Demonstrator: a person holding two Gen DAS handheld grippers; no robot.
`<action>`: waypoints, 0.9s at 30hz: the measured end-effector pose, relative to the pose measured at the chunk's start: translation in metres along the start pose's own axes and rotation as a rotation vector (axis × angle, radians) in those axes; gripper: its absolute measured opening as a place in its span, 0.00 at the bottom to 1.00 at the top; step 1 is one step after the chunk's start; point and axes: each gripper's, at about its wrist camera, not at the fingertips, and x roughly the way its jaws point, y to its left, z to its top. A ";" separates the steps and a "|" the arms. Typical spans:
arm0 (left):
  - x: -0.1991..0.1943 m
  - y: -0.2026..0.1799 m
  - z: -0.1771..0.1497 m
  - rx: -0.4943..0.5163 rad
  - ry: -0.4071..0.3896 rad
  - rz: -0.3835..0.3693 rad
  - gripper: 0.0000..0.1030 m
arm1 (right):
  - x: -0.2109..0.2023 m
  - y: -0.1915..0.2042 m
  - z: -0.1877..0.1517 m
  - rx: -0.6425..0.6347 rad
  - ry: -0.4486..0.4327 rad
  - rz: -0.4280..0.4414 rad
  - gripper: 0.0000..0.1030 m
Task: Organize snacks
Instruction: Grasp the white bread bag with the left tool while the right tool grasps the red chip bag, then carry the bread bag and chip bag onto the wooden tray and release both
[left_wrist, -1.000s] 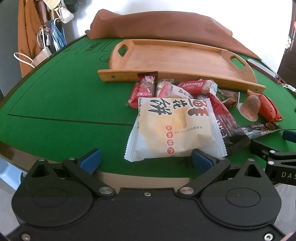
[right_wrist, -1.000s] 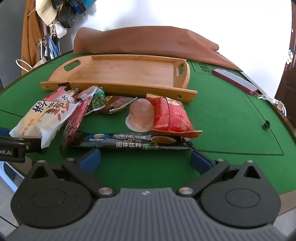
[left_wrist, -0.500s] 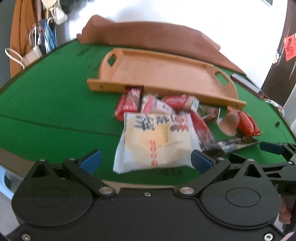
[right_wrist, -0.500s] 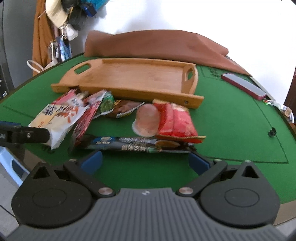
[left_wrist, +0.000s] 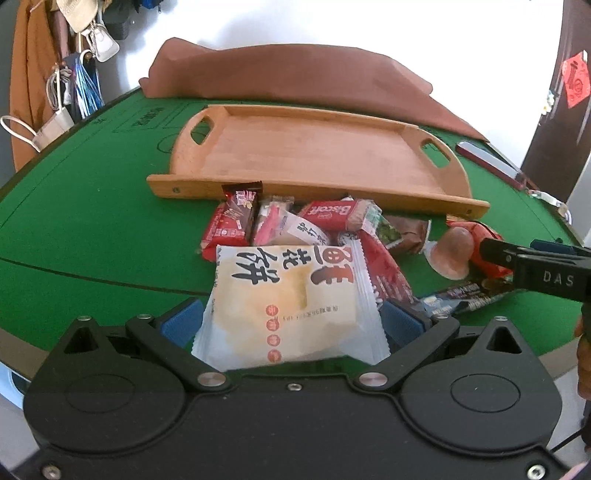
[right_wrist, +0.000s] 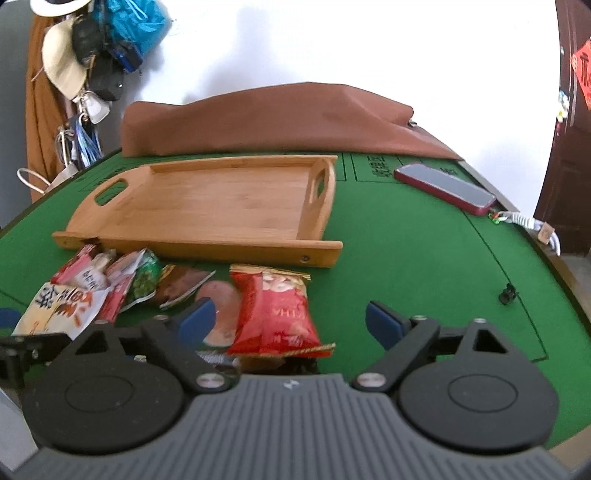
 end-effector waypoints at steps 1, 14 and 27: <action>0.002 0.001 0.000 -0.008 -0.002 -0.002 1.00 | 0.003 -0.001 0.001 0.002 0.004 -0.005 0.88; 0.021 0.007 0.001 -0.078 0.043 -0.009 1.00 | 0.033 0.001 0.005 -0.015 0.037 -0.032 0.77; 0.000 0.012 0.007 -0.093 0.021 -0.012 0.70 | 0.026 0.007 0.007 -0.013 0.040 -0.015 0.47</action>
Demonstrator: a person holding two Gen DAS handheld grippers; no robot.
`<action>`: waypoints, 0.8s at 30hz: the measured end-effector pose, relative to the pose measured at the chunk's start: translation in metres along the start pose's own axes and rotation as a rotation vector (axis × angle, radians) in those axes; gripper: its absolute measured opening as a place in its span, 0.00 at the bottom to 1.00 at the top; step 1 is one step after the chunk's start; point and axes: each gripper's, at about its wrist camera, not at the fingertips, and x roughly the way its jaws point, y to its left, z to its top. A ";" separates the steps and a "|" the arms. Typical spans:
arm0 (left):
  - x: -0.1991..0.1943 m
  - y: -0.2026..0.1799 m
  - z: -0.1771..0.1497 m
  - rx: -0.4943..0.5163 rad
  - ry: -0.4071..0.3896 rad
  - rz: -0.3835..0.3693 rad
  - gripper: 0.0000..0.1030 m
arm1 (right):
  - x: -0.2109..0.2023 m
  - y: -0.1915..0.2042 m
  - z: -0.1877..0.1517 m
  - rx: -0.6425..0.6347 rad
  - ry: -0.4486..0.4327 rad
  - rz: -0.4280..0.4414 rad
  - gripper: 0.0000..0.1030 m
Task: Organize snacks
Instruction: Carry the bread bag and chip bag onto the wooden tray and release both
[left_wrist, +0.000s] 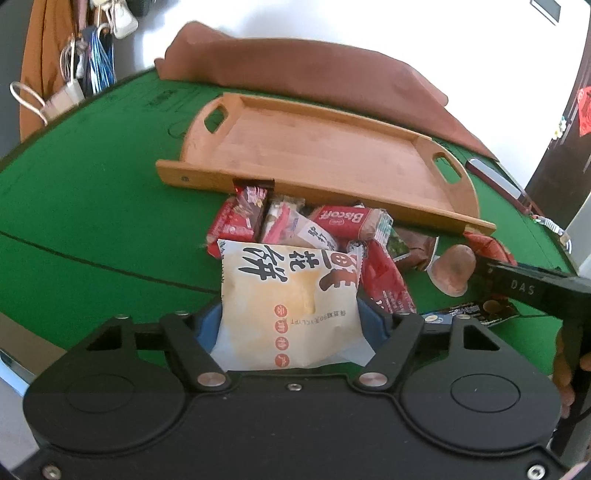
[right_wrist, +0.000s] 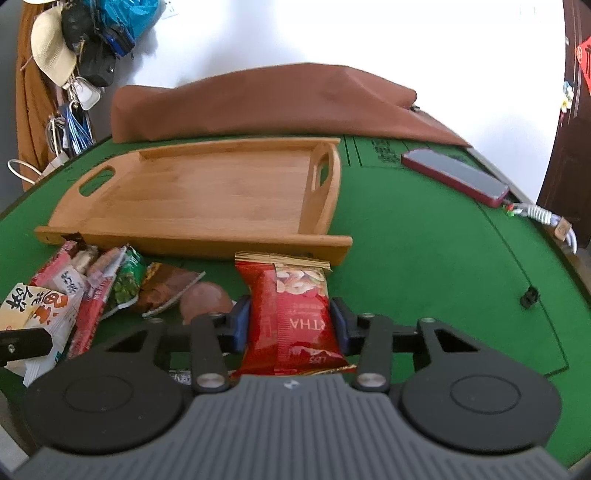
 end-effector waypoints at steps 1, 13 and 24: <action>-0.003 -0.001 0.000 0.009 -0.009 0.006 0.70 | -0.003 0.001 0.001 -0.007 -0.009 -0.004 0.47; -0.034 0.013 0.047 0.013 -0.125 -0.004 0.70 | -0.023 -0.003 0.033 0.028 -0.053 0.058 0.47; -0.011 0.012 0.117 -0.006 -0.154 -0.029 0.70 | -0.006 0.003 0.077 0.030 -0.047 0.109 0.46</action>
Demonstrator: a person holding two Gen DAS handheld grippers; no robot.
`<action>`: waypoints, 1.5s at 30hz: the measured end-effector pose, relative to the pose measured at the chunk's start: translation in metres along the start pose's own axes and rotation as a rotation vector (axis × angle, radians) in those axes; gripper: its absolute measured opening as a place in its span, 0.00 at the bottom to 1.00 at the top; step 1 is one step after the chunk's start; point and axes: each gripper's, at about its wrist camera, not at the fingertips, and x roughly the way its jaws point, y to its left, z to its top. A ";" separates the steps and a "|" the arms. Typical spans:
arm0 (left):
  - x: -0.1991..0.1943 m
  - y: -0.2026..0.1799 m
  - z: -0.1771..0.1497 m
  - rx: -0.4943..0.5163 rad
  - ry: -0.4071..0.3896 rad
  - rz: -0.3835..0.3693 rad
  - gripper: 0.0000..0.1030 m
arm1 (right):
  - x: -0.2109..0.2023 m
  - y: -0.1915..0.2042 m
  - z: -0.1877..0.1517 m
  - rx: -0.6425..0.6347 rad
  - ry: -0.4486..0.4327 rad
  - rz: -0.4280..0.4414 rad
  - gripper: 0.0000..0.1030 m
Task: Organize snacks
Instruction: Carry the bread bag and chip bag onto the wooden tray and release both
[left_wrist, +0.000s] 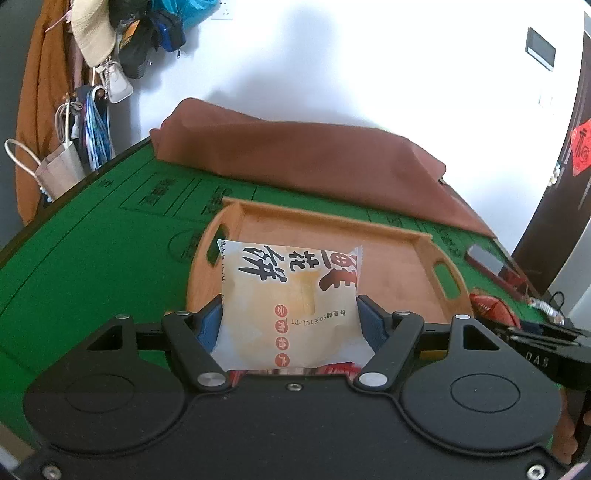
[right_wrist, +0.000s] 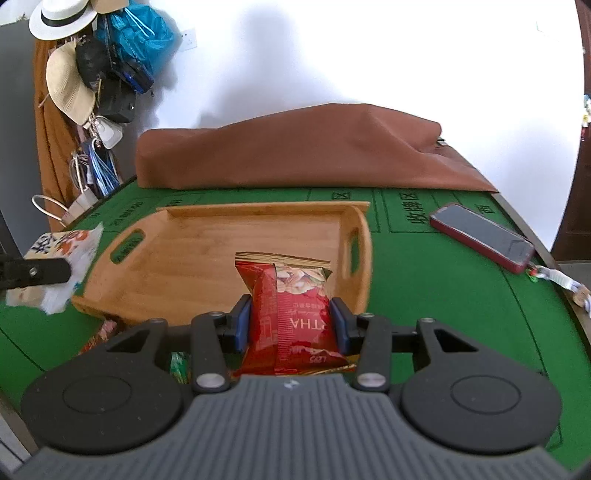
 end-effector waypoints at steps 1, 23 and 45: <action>0.006 -0.001 0.005 0.003 0.004 0.001 0.70 | 0.004 0.000 0.004 0.006 0.005 0.008 0.46; 0.161 -0.018 0.031 0.051 0.190 0.098 0.70 | 0.126 0.011 0.030 -0.019 0.222 -0.048 0.46; 0.180 -0.011 0.019 0.083 0.208 0.145 0.71 | 0.132 0.017 0.030 -0.044 0.223 -0.066 0.47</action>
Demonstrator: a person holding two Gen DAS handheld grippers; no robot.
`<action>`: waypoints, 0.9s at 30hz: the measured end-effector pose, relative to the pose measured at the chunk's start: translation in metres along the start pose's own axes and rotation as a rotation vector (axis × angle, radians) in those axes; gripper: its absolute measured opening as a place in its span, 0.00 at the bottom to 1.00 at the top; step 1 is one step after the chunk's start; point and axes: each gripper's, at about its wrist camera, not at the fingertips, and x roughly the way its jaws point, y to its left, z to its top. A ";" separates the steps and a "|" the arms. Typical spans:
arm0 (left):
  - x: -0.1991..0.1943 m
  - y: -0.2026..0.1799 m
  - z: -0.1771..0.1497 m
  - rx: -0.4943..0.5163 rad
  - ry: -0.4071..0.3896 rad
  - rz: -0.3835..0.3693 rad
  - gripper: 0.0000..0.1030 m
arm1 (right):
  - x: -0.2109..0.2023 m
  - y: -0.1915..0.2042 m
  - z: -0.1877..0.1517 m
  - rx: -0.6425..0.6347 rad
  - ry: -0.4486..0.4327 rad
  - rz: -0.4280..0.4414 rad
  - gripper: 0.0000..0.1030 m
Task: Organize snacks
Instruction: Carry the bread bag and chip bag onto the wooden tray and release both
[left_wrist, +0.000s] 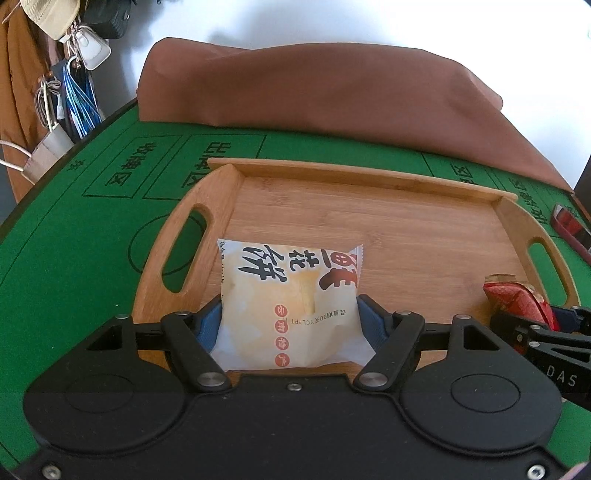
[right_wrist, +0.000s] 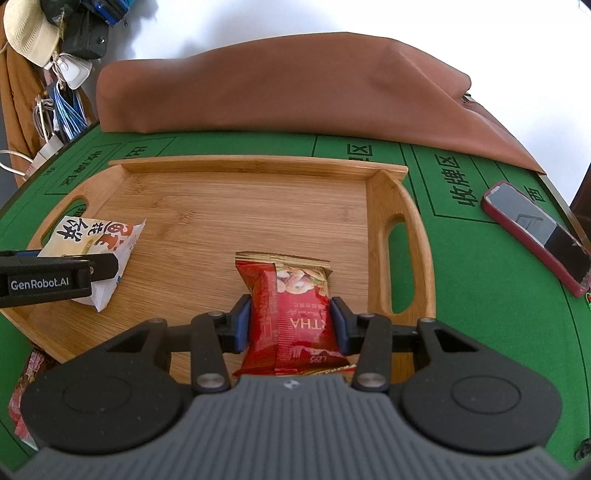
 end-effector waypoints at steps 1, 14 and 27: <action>0.000 0.000 0.000 0.002 -0.001 0.000 0.71 | 0.000 0.000 0.000 0.000 0.000 0.000 0.47; -0.001 -0.001 -0.001 0.005 -0.002 -0.004 0.74 | 0.000 0.000 -0.001 0.001 -0.001 -0.001 0.52; -0.007 0.002 -0.002 0.004 0.001 -0.021 0.95 | -0.002 -0.004 -0.002 0.017 0.012 0.044 0.73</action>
